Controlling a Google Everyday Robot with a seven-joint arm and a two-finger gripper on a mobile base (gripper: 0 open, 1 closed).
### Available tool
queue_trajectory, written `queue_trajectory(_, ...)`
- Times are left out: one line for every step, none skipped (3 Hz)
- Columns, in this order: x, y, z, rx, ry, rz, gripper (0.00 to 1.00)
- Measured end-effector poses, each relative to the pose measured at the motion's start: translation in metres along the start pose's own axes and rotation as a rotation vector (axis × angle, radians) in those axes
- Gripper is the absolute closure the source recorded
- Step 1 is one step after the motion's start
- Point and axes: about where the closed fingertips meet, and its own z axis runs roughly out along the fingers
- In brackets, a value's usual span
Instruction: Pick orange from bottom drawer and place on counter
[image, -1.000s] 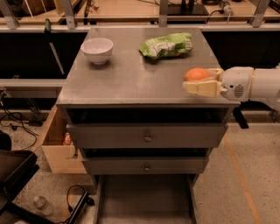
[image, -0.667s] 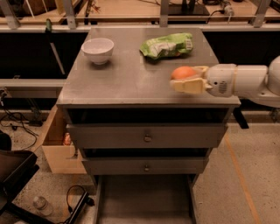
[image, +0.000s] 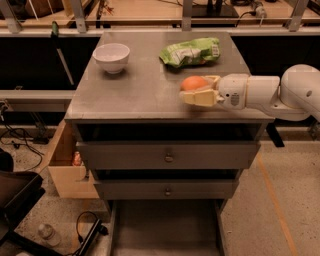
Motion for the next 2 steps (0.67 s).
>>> queue_trajectory(-0.0050,-0.0096,0.0227,-0.019,-0.010,-0.027,1.00)
queue_trajectory(-0.0022,-0.0125,0.0287,-0.027,0.004,-0.024,1.00)
